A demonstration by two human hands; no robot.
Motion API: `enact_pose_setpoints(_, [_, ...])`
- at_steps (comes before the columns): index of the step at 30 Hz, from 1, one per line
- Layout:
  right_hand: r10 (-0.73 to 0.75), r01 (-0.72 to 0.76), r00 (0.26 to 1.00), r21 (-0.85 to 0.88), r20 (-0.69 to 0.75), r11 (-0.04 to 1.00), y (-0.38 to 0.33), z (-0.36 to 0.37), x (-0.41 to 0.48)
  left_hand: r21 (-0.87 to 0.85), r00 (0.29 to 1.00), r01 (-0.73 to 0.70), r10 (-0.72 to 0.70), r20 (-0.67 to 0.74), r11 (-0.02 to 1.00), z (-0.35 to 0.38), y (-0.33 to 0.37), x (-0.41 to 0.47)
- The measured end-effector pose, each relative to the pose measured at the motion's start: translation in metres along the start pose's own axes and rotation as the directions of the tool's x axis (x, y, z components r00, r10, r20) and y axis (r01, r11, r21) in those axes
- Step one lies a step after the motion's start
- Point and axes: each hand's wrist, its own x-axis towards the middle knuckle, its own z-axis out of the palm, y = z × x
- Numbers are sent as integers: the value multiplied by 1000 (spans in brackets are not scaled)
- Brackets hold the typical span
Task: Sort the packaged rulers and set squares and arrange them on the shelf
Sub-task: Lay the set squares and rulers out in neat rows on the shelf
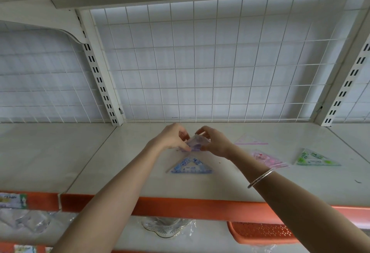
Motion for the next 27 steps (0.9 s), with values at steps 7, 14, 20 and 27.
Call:
enact_pose_setpoints(7, [-8,2,998,86,68,996,-6,14,-4,-138,999,-41,41,-3,990,9,6,1])
enact_pose_setpoints(14, [-17,18,979,5,-204,1000,-3,6,-8,-307,996,-77,62,-58,949,3,-3,3])
enact_pose_setpoints(20, [41,-38,949,13,-314,999,2,-15,-8,-98,990,-13,-1,-141,995,6,-10,19])
enact_pose_setpoints(27, [129,-79,874,126,-469,989,4,-22,-6,89,998,35,-39,47,995,17,1,30])
